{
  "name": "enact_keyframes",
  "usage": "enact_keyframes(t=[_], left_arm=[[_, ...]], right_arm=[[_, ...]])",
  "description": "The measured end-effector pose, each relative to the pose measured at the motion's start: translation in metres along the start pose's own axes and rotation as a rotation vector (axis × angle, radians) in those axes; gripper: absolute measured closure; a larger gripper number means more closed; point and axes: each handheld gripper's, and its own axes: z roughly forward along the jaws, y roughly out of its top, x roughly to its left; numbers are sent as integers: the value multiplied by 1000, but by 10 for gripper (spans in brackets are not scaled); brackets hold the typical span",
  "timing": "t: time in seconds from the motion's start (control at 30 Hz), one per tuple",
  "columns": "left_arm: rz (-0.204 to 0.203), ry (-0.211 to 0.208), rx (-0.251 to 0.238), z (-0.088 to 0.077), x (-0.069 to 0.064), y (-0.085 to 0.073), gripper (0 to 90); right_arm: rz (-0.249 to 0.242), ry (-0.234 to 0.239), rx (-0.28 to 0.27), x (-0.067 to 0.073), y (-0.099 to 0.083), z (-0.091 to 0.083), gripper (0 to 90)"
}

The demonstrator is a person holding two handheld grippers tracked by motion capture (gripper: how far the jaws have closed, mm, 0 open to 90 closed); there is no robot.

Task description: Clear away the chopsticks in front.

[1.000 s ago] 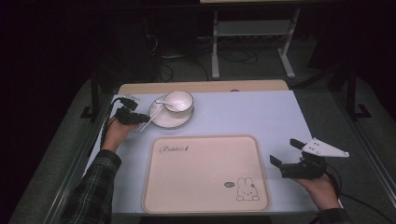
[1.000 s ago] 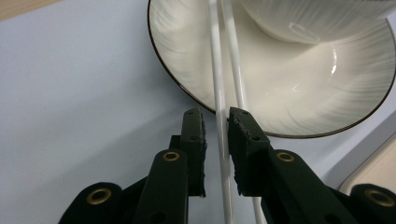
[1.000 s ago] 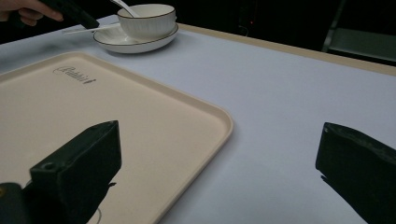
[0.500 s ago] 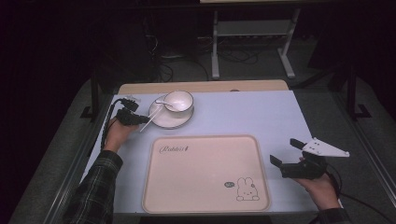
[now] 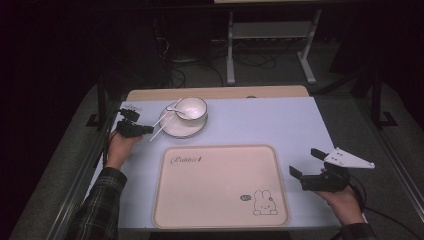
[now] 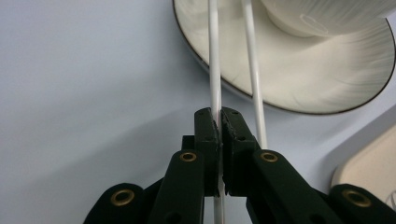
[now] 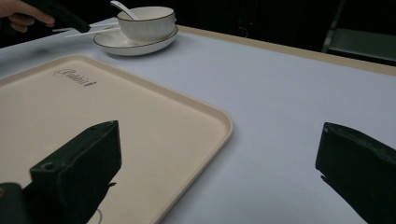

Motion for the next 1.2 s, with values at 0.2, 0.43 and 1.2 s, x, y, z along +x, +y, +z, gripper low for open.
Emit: enact_keyframes(t=[0.2, 0.43, 1.2], left_arm=[[-10, 5, -3, -16, 4, -12, 857], [-4, 5, 6, -43, 7, -35, 857], [1, -35, -51, -104, -14, -92, 857]], right_arm=[[1, -1, -1, 0, 0, 0, 0], [1, -1, -1, 0, 0, -1, 0], [-11, -4, 6, 2, -1, -1, 0]])
